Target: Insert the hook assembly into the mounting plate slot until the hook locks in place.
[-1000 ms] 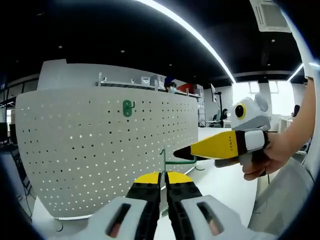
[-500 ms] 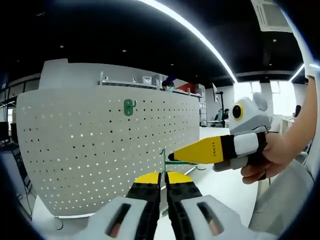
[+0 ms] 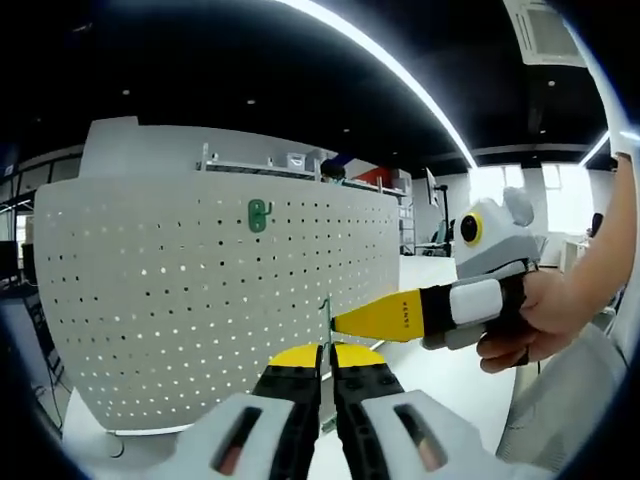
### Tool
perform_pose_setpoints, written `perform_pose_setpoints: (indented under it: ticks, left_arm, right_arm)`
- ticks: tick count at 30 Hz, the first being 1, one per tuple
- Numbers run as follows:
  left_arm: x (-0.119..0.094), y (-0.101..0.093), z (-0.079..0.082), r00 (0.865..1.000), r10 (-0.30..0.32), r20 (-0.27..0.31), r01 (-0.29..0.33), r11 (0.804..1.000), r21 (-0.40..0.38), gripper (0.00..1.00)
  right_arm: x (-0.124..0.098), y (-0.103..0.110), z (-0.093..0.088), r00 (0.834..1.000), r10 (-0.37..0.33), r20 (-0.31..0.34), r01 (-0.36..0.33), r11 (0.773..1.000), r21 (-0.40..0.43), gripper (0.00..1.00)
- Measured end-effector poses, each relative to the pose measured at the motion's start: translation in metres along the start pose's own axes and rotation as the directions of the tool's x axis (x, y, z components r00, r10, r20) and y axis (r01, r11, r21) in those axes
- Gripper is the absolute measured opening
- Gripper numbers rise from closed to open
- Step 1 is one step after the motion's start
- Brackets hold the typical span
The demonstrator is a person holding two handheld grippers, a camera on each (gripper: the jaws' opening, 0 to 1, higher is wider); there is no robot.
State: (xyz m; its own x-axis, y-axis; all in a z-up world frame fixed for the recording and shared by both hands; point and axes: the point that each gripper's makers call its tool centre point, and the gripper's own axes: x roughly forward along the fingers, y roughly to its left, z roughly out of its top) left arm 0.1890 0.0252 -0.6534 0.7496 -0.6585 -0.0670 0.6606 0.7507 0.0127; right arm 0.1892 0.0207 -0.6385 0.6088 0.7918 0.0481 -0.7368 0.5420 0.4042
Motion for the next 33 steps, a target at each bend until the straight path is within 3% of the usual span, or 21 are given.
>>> perform_pose_setpoints:
  ticks: [15,28,31,33]
  left_arm:
    - [0.0004,-0.0005,0.0023,1.0,0.006,0.008,-0.005,0.999,-0.035,0.03]
    - [-0.0006,-0.0027,0.0065,1.0,-0.007,0.025,0.007,1.0,-0.007,0.04]
    - [-0.0003,-0.0035,0.0061,1.0,-0.021,0.022,0.021,1.0,0.013,0.06]
    - [0.0004,-0.0028,0.0061,1.0,-0.019,0.019,0.018,0.999,0.034,0.15]
  right_arm:
    - [-0.0001,0.0005,0.0016,1.0,-0.017,0.012,0.017,1.0,0.009,0.01]
    - [-0.0021,0.0037,0.0055,0.999,-0.005,0.036,0.004,0.999,0.032,0.0]
    - [-0.002,0.0042,0.0053,0.999,-0.002,0.034,0.001,1.0,0.03,0.0]
    - [-0.0021,0.0042,0.0054,0.999,0.001,0.034,-0.003,0.999,0.043,0.0]
